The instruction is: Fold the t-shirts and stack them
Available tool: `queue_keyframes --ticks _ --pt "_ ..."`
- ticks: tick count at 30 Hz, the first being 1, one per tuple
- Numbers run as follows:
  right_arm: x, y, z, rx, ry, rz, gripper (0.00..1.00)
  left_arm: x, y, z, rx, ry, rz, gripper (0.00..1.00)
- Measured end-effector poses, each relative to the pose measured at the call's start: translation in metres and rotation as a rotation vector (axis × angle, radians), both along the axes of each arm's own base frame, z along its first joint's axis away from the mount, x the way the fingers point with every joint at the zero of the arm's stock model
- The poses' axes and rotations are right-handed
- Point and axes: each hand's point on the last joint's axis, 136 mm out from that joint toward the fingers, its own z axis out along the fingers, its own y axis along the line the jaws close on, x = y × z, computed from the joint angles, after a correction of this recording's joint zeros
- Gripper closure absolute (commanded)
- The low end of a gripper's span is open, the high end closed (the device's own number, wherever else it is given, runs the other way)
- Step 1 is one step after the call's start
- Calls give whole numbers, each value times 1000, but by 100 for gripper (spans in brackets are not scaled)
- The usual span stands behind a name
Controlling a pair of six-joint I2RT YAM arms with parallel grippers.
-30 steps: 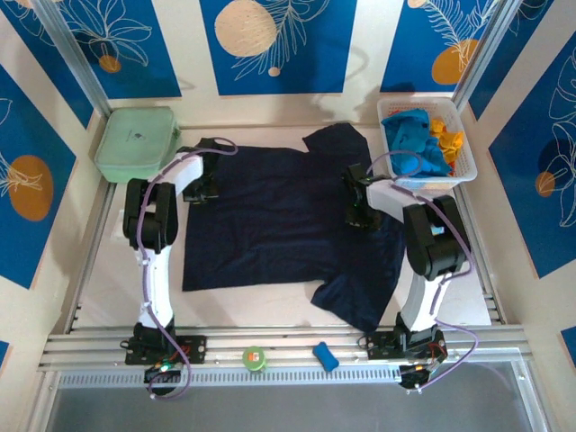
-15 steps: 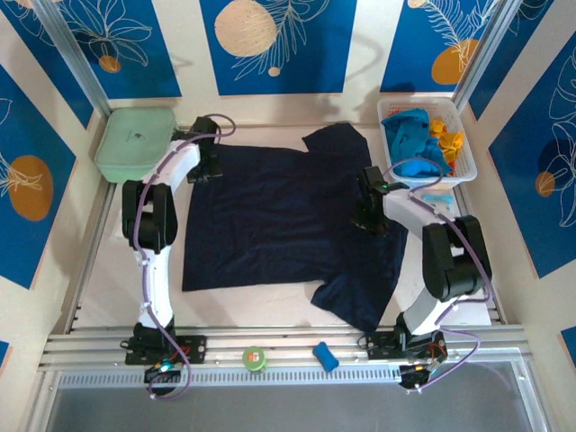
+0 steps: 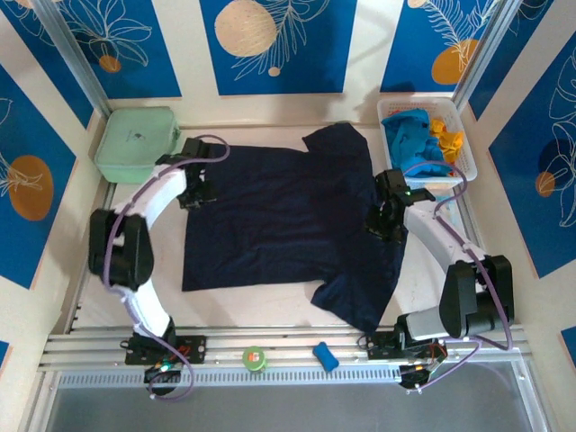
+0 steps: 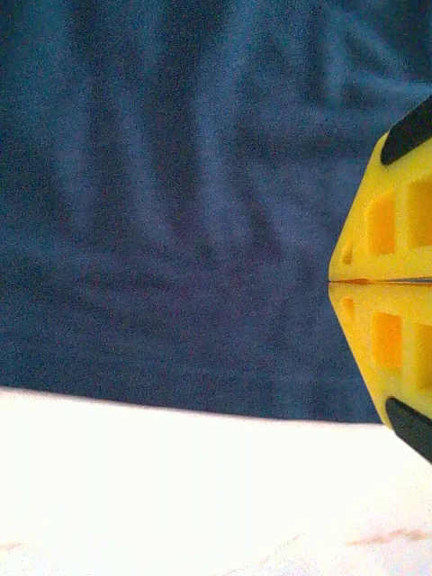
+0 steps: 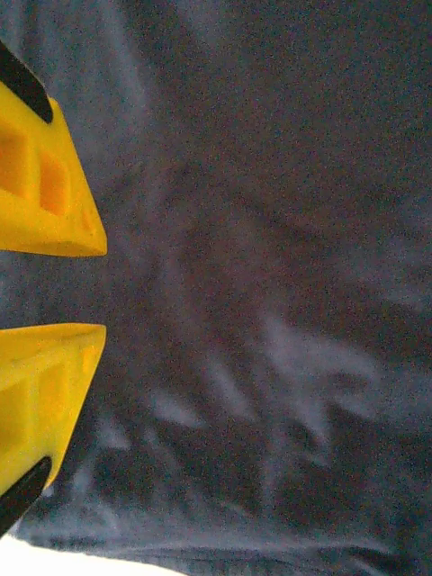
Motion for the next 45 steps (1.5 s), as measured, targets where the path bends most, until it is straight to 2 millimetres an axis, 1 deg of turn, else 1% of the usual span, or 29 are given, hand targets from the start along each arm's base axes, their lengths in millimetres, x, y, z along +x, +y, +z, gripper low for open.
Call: queue_keyframes --ticks 1,2,4,6,7,9,12,18,22,26,30,32,36,38,41,43,45 --pt "-9 1 -8 6 35 7 100 -12 -9 -5 -4 22 -24 97" --pt "-16 1 -14 9 61 7 100 -22 -17 -13 -3 45 -48 98" --pt "-26 2 -27 16 118 13 100 -44 -36 -36 9 113 -105 100" --pt "-30 5 -37 11 157 23 100 -62 -49 -61 19 180 -132 100" --pt "-31 6 -41 7 172 30 100 -70 -52 -73 25 211 -135 100" --pt "-34 10 -49 -3 202 49 100 -82 -49 -92 39 261 -113 99" --pt "-38 12 -60 -20 244 66 100 -74 -52 -92 21 234 -81 99" --pt "-28 13 -60 -47 285 69 100 -70 -51 -93 42 248 -57 99" --pt "-4 16 -59 -53 272 81 100 -57 -43 -91 99 240 -44 98" --pt "26 19 -58 -57 240 94 100 -35 -25 -87 188 222 -36 99" --pt "57 20 -57 -50 201 94 100 -2 -6 -76 261 174 -33 99" --pt "71 20 -57 -49 185 92 100 17 -2 -67 284 136 -36 100" --pt "94 19 -56 -50 158 90 100 51 -2 -52 315 64 -53 100" --pt "101 20 -56 -48 150 90 100 62 -4 -51 322 49 -62 100" --pt "109 22 -56 -43 139 90 100 71 -6 -56 332 47 -74 100" --pt "110 23 -55 -42 134 90 100 70 -6 -58 335 56 -79 100" --pt "111 23 -55 -42 132 90 100 67 -7 -56 329 53 -81 100"
